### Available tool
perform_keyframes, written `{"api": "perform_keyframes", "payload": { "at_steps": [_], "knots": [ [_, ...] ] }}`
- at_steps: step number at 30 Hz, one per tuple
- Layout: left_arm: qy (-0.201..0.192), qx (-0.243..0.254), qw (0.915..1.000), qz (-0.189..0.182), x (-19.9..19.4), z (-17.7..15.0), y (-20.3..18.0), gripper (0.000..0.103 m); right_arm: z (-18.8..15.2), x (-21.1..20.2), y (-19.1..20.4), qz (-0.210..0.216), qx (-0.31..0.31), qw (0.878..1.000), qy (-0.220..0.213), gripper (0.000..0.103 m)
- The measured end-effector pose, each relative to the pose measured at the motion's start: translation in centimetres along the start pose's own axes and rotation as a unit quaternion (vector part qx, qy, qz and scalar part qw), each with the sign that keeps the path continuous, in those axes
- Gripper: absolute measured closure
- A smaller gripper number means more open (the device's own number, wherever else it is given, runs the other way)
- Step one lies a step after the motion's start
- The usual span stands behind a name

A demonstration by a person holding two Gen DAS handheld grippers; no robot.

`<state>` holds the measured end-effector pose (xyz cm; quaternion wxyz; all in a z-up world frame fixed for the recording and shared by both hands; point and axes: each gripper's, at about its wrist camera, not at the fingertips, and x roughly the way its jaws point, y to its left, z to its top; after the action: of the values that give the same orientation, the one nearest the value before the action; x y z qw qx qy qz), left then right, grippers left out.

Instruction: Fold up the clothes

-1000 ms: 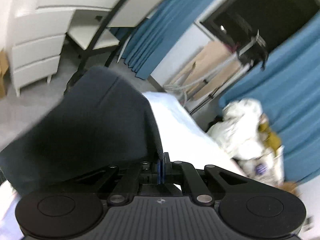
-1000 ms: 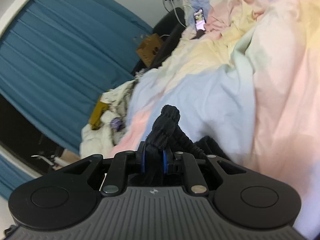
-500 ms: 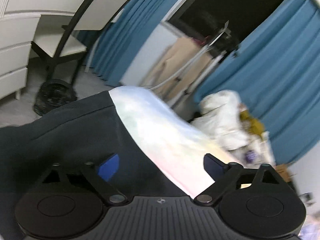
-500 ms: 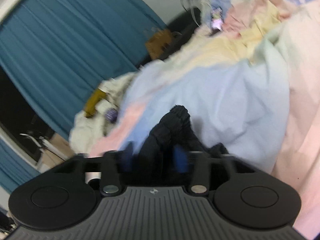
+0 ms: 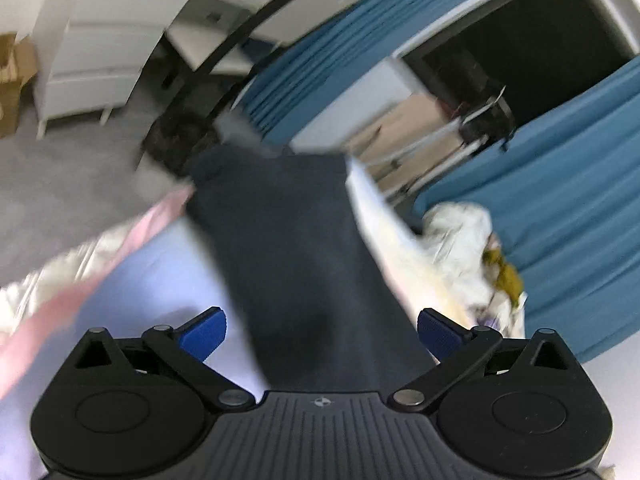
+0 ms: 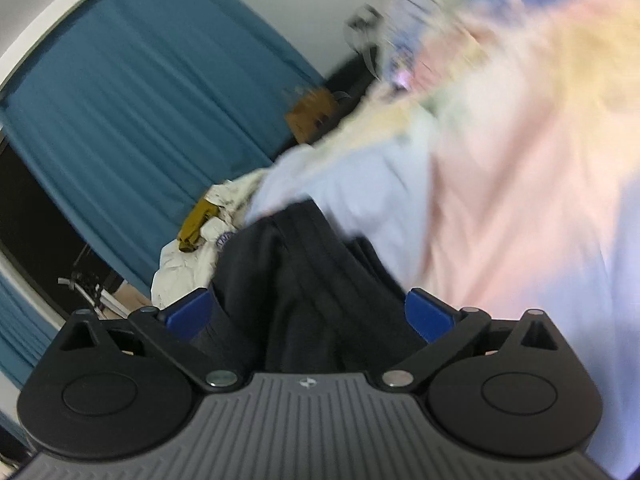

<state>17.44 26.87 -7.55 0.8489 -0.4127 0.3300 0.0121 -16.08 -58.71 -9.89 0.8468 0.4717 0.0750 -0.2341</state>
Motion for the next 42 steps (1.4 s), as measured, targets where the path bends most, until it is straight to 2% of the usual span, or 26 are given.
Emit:
{"api": "perform_keyframes", "payload": {
  "at_steps": [3,6,9,12,15,17,18,19,20,21,23,25,30,35,38,42],
  "knots": [
    [0.034,-0.022,0.9992,0.003,1.1,-0.9,1.9,0.000,-1.7,1.1,-1.8,0.000,0.056,0.998,0.038,0.000],
    [0.042,-0.027,0.9987,-0.014,1.7,-1.4,2.8,0.000,-2.7,2.9,-2.9,0.016,0.099,0.993,0.062,0.000],
    [0.042,-0.021,0.9981,-0.039,2.8,-1.7,2.9,0.002,-3.1,4.9,-2.7,0.018,0.081,0.994,0.077,0.000],
    [0.036,0.001,0.9988,-0.033,4.6,-1.9,2.2,0.003,-2.9,7.2,-1.9,-0.012,0.062,0.994,0.088,0.000],
    [0.024,0.043,0.9986,-0.018,6.6,-1.9,0.9,0.015,-3.3,9.7,-2.1,-0.068,0.047,0.991,0.100,0.000],
    [0.021,0.059,0.9980,-0.005,7.9,-1.8,-0.3,0.038,-3.4,10.0,-1.8,-0.075,0.045,0.992,0.090,0.000],
    [0.023,0.057,0.9981,-0.001,8.3,-1.7,-0.5,0.042,-3.4,10.2,-1.7,-0.076,0.045,0.993,0.084,0.002],
    [0.024,0.051,0.9984,0.002,8.6,-1.5,-0.6,0.050,-3.4,10.0,-1.4,-0.078,0.042,0.993,0.076,0.009],
    [0.024,0.049,0.9985,0.000,8.8,-1.4,-0.6,0.063,-3.5,9.6,-1.1,-0.085,0.037,0.993,0.069,0.022],
    [0.023,0.051,0.9984,-0.005,8.9,-1.3,-0.7,0.070,-3.5,9.2,-0.7,-0.093,0.032,0.993,0.061,0.040],
    [0.013,0.054,0.9983,-0.015,8.5,-1.2,-0.9,0.085,-3.6,8.0,0.1,-0.099,0.019,0.994,0.045,0.056],
    [0.000,0.060,0.9978,-0.027,7.9,-1.1,-1.1,0.090,-3.7,6.5,0.9,-0.093,0.014,0.995,0.028,0.064],
    [-0.033,0.062,0.9967,-0.040,4.7,-1.4,-2.2,0.094,-2.7,3.1,3.3,-0.063,0.022,0.998,-0.012,0.074],
    [-0.055,0.082,0.9934,-0.058,0.8,-2.1,-4.6,0.094,1.0,0.5,6.6,-0.016,0.024,0.999,-0.039,0.078],
    [-0.045,0.079,0.9938,-0.064,-0.9,-3.4,-5.7,0.094,4.3,-1.2,7.1,0.001,0.025,0.999,-0.046,0.080],
    [-0.006,0.085,0.9939,-0.071,-3.5,-6.9,-6.2,0.094,7.8,-2.8,6.2,-0.002,0.026,0.997,-0.067,0.080]
  ]
}}
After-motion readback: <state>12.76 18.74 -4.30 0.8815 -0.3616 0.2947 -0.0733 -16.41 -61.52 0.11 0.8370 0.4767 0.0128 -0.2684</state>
